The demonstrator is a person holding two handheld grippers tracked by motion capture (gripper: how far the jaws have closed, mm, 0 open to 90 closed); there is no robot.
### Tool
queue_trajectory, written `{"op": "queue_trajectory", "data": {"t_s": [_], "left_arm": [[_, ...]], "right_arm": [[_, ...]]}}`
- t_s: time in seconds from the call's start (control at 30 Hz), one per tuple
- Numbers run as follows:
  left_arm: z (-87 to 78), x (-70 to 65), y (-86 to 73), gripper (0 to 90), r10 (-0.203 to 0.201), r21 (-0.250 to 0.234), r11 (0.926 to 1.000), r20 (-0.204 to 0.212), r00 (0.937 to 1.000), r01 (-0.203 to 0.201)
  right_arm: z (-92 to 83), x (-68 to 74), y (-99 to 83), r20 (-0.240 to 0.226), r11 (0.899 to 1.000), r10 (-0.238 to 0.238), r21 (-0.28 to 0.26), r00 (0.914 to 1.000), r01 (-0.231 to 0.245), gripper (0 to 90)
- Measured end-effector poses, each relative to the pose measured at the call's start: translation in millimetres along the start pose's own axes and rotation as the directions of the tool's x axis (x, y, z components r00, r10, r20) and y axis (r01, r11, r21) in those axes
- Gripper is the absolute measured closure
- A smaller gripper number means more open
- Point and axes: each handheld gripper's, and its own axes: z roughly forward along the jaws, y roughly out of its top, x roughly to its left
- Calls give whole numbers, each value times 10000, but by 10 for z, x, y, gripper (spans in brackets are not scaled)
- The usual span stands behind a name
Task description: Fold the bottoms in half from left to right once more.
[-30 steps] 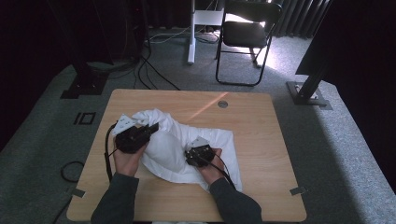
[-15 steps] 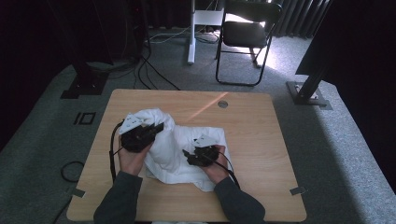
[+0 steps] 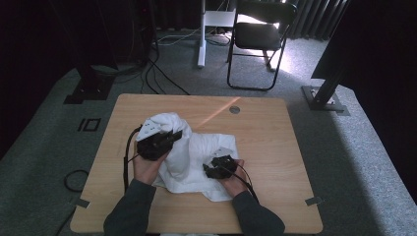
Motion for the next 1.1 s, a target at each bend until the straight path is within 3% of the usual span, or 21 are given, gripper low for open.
{"op": "queue_trajectory", "data": {"t_s": [0.07,0.13,0.2,0.23,0.33,0.37,0.4,0.47,0.5,0.57,0.63,0.67,0.8,0.9,1.03,1.1], "left_arm": [[58,-40,-7,837,96,58,9999,162,9998,-97],[124,-75,-27,837,142,180,9997,229,9996,-146],[189,-92,-61,837,211,368,9991,243,9995,-220],[206,-94,-73,836,222,443,9987,236,9995,-232],[262,-80,-130,836,176,604,9980,377,9991,-198],[262,-80,-130,836,176,604,9980,377,9991,-198],[288,-83,-150,836,164,667,9976,399,9991,-191],[350,-109,-191,836,192,810,9964,506,9985,-233],[381,-128,-210,836,218,857,9960,561,9982,-266],[457,-166,-252,836,237,977,9947,705,9972,-306],[551,-209,-301,836,284,1103,9932,873,9958,-380],[591,-224,-323,836,277,1151,9926,962,9950,-387],[784,-302,-444,836,291,1448,9882,1400,9897,-496],[916,-357,-554,835,280,1691,9839,1710,9849,-573],[1066,-432,-711,834,442,2198,9720,1778,9831,-835],[1161,-459,-812,834,448,2599,9614,1771,9832,-906]], "right_arm": [[44,49,18,-13,9998,118,-175,9999,-118,367],[118,164,76,-120,9995,-86,-321,9999,82,371],[170,236,128,-428,9990,-276,-364,9987,260,354],[176,249,152,-807,9992,-272,-322,9964,247,347],[35,170,136,-1607,9973,-18,-733,9870,-102,344],[35,170,136,-1607,9973,-18,-733,9870,-102,344],[-85,94,101,-1706,9926,119,-1170,9853,-322,344],[-354,-150,-7,-1474,9765,566,-1978,9875,-855,355],[-431,-243,-48,-1265,9723,831,-2070,9885,-1083,363],[-531,-422,-128,-877,9702,1280,-1957,9879,-1430,363],[-563,-498,-170,-713,9681,1455,-1952,9868,-1568,363],[-599,-623,-243,-421,9647,1837,-1842,9821,-1884,363],[-626,-773,-291,-246,9501,2473,-1901,9686,-2473,368],[-641,-818,-296,-110,9464,2581,-1981,9660,-2552,368],[-671,-817,-278,-39,9418,2662,-2119,9639,-2609,368],[-718,-803,-245,-134,9369,2599,-2386,9655,-2555,367]]}}
